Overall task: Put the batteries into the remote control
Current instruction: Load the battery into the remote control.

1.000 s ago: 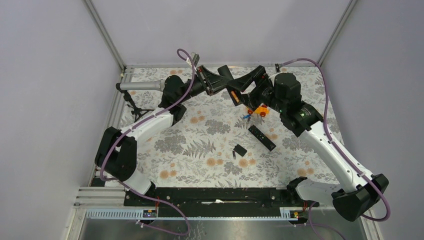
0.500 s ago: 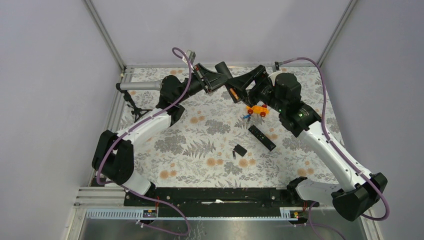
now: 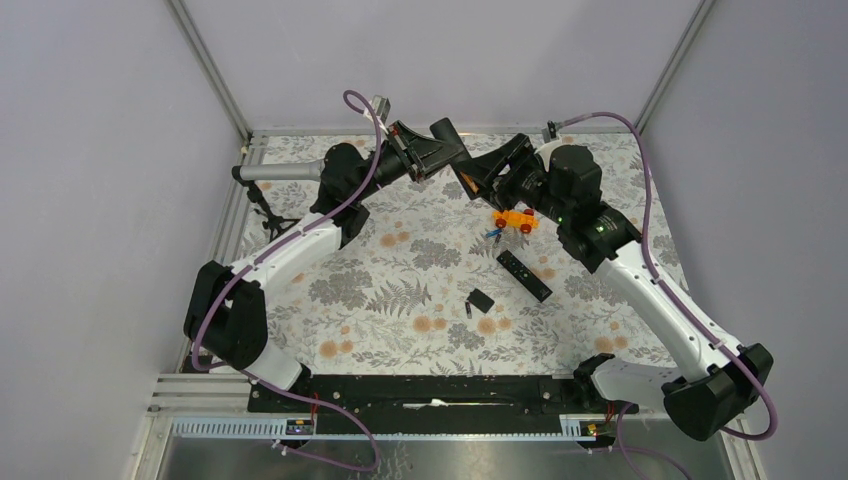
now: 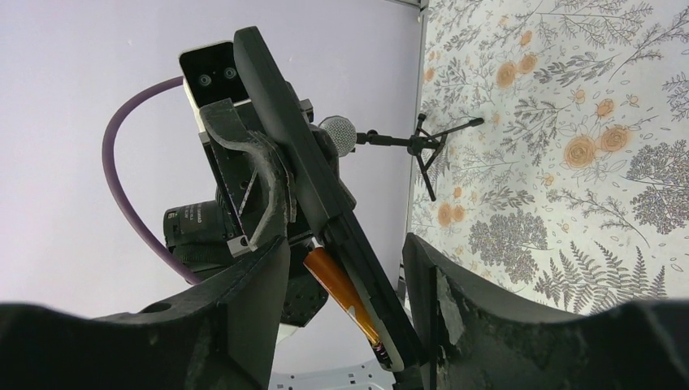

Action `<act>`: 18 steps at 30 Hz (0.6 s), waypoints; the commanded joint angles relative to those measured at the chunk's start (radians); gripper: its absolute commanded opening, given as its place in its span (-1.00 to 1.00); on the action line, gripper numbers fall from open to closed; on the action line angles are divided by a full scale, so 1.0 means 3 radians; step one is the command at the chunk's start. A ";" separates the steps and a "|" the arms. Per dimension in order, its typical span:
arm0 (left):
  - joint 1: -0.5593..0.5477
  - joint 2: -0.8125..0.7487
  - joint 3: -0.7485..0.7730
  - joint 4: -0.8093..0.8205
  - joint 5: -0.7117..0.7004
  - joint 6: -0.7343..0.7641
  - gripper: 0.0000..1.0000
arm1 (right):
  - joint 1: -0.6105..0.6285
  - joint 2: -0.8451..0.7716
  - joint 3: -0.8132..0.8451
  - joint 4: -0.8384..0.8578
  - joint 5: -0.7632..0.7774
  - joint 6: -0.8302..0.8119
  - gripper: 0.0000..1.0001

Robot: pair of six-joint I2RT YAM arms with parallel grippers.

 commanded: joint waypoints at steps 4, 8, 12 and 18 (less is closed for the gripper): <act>0.0016 -0.0112 0.0140 -0.0007 -0.0121 0.0113 -1.00 | 0.0000 0.0016 0.0033 0.0202 -0.0100 -0.0050 0.15; 0.0016 -0.0113 0.0133 0.0017 -0.0119 0.0108 -1.00 | 0.0000 0.0015 0.0021 0.0214 -0.0095 -0.0026 0.08; 0.0016 -0.0122 0.0109 0.0046 -0.0124 0.0089 -1.00 | 0.0000 0.0010 0.0012 0.0225 -0.0090 -0.0004 0.03; 0.0016 -0.0126 0.0112 0.0084 -0.0169 0.0060 -1.00 | 0.0000 0.0006 -0.0017 0.0228 -0.0100 0.0026 -0.02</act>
